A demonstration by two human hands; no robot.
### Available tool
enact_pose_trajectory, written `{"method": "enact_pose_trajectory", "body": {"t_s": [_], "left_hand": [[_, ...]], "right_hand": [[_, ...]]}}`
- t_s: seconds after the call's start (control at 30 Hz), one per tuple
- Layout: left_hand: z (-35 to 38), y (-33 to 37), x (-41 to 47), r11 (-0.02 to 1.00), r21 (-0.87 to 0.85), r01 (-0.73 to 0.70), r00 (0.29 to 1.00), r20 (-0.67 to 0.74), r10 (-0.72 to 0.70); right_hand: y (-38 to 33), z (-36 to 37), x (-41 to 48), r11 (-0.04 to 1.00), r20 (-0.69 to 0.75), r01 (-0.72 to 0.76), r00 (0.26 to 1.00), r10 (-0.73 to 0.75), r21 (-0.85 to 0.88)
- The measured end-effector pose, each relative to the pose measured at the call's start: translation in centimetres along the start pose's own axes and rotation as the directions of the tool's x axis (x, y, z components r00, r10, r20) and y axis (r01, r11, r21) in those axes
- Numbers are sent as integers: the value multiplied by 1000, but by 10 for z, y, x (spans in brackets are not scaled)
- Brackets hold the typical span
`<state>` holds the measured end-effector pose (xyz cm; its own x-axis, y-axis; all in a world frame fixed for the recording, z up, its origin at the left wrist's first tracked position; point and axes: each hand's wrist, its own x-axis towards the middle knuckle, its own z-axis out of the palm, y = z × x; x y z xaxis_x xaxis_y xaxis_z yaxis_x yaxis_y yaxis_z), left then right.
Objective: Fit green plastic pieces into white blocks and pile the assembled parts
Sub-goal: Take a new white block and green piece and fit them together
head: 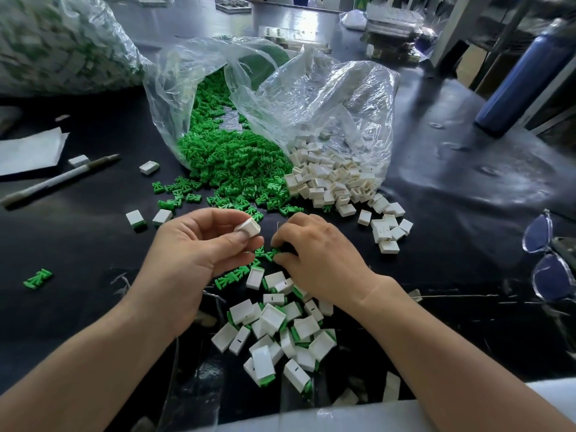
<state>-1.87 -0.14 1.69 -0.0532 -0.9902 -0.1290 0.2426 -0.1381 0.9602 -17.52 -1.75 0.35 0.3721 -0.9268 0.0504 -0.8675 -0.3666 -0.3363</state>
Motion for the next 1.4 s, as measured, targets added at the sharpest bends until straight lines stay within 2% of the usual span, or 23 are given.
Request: {"method": "enact_pose_trajectory", "body": {"t_s": [0.37, 0.47, 0.57, 0.7, 1.03, 1.4], "left_hand": [[0, -2, 0, 999, 31, 22, 999, 35, -23], [0, -2, -1, 999, 44, 24, 999, 42, -26], [0, -1, -1, 998, 51, 32, 998, 52, -34], [2, 0, -3, 997, 70, 32, 998, 59, -36], [5, 1, -7, 983, 185, -4, 996, 84, -12], [6, 1, -7, 975, 219, -28, 998, 63, 14]], "right_hand": [[0, 1, -1, 996, -46, 68, 997, -65, 56], [5, -1, -2, 953, -107, -1, 994, 35, 304], [7, -7, -4, 807, -123, -29, 984, 126, 590], [5, -12, -5, 639, -112, -30, 977, 181, 768], [-2, -16, -11, 536, -163, 67, 978, 133, 842], [-5, -14, -13, 625, -159, 80, 985, 73, 777]]}}
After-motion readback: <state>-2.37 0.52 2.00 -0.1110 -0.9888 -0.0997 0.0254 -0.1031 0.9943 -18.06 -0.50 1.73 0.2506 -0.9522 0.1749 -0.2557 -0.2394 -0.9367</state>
